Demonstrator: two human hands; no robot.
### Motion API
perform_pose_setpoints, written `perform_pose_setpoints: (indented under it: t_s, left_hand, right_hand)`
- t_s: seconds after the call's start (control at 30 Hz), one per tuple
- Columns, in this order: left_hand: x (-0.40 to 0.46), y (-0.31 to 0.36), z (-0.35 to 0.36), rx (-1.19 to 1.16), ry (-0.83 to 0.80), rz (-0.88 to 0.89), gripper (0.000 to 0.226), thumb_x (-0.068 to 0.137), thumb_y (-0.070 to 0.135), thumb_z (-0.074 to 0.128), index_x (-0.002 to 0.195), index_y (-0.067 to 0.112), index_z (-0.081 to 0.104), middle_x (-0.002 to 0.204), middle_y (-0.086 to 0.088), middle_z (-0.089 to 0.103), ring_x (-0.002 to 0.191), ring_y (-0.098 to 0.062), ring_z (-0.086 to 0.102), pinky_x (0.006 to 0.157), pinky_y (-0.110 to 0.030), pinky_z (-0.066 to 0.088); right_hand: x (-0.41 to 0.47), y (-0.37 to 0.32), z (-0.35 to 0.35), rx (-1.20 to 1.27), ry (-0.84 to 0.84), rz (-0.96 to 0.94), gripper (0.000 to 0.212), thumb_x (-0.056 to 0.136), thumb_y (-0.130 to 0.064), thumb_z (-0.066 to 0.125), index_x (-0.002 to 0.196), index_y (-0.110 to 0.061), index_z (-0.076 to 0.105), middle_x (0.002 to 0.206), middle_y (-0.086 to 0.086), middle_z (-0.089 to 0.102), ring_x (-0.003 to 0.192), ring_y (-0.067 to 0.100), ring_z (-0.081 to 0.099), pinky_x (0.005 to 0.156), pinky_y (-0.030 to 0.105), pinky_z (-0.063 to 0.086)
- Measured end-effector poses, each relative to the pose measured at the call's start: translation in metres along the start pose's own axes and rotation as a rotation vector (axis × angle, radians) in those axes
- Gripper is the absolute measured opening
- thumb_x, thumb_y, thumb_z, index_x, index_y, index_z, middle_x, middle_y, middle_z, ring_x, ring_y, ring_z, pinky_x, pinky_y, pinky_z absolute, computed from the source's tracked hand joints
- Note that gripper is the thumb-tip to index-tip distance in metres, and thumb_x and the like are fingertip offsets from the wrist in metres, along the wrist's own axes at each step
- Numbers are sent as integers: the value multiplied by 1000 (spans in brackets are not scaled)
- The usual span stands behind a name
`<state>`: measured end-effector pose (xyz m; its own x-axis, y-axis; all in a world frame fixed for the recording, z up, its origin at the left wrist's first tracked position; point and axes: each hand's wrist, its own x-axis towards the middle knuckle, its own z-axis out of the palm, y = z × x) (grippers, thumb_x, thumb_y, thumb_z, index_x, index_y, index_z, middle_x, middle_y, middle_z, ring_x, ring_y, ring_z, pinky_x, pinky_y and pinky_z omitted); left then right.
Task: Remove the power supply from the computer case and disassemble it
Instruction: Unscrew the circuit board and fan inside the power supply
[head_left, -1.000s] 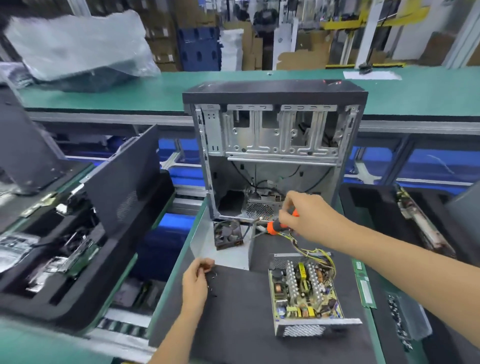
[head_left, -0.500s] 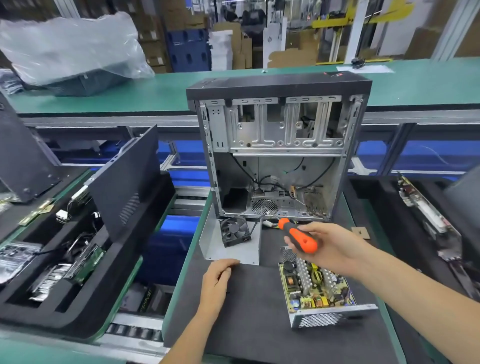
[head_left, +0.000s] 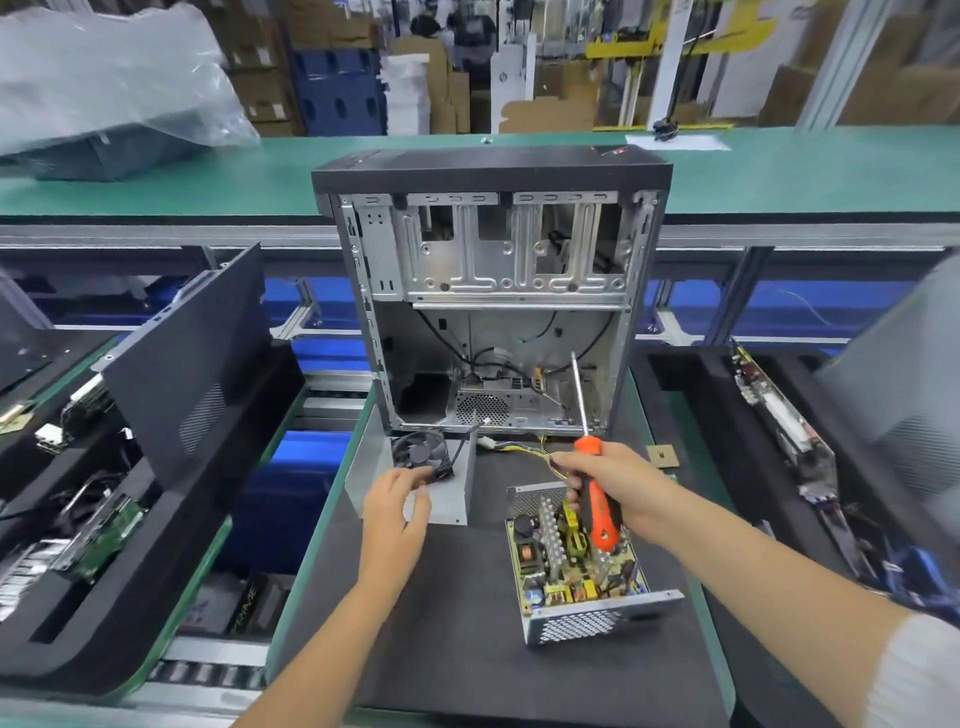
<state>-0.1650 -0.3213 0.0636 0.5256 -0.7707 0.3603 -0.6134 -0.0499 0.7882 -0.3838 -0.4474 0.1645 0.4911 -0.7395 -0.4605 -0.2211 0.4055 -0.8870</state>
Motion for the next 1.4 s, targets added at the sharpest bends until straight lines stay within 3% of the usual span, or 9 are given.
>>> perform_pose_setpoints:
  t_s: [0.1,0.2,0.3,0.4,0.73,0.87,1.0,1.17,1.4]
  left_hand:
    - [5,40,16,-157,-91,-29,28,95,7,55,106,32,52,81,8,56,75,-5,52,70,-11,41]
    - [9,65,35,44,-286,-35,19,95,25,56,80,33,47,61,7,50,57,-7,47,55,-21,36]
    - [8,86,60,434,-556,-86,47,96,52,44,62,20,48,58,5,56,62,-15,57,54,-28,41]
    - [2,99,86,687,-688,-154,55,93,65,38,75,14,50,90,-5,65,87,-26,64,71,-34,48]
    - [-1,108,106,745,-670,-275,22,90,36,54,84,16,45,98,-8,63,95,-29,64,68,-30,41]
    - [-5,112,106,760,-649,-259,21,87,35,54,85,16,45,100,-7,65,94,-28,64,66,-30,41]
    - [-11,111,110,758,-628,-279,20,89,34,53,87,14,47,102,-9,64,94,-30,63,68,-32,41]
    - [-14,110,111,713,-605,-313,20,90,31,52,89,12,49,107,-13,60,100,-34,60,71,-33,41]
    - [-15,110,113,707,-590,-315,20,92,30,50,93,11,51,105,-11,61,96,-32,62,69,-32,40]
  right_hand:
    - [3,3,-28,-448,152,-193,37,90,-38,63,69,-13,46,54,3,50,49,17,51,54,27,45]
    - [7,12,-49,-820,264,-325,42,89,-36,64,62,-15,40,59,1,44,61,19,45,60,31,34]
    - [9,29,-65,-910,263,-312,36,88,-31,65,62,-18,45,59,-4,43,65,19,47,60,30,35]
    - [8,45,-73,-999,217,-294,35,87,-34,65,60,-25,46,60,-7,46,62,12,46,61,30,40]
    - [16,41,-56,-1240,378,-599,34,92,-55,48,104,-24,54,104,-4,43,69,20,60,57,29,47]
    - [40,9,-26,-1485,226,-399,58,79,-74,50,82,-17,52,95,2,57,83,24,64,60,31,42]
    - [57,-9,-17,-1382,-42,-155,51,76,-60,67,85,-13,51,93,2,60,92,25,60,68,32,43]
    - [62,-6,-39,-1050,40,-60,37,79,-29,72,61,-16,43,65,-1,47,68,23,50,59,26,38]
    - [71,-15,-22,-1216,6,-50,21,83,-29,60,73,-15,48,76,0,55,76,24,57,63,27,42]
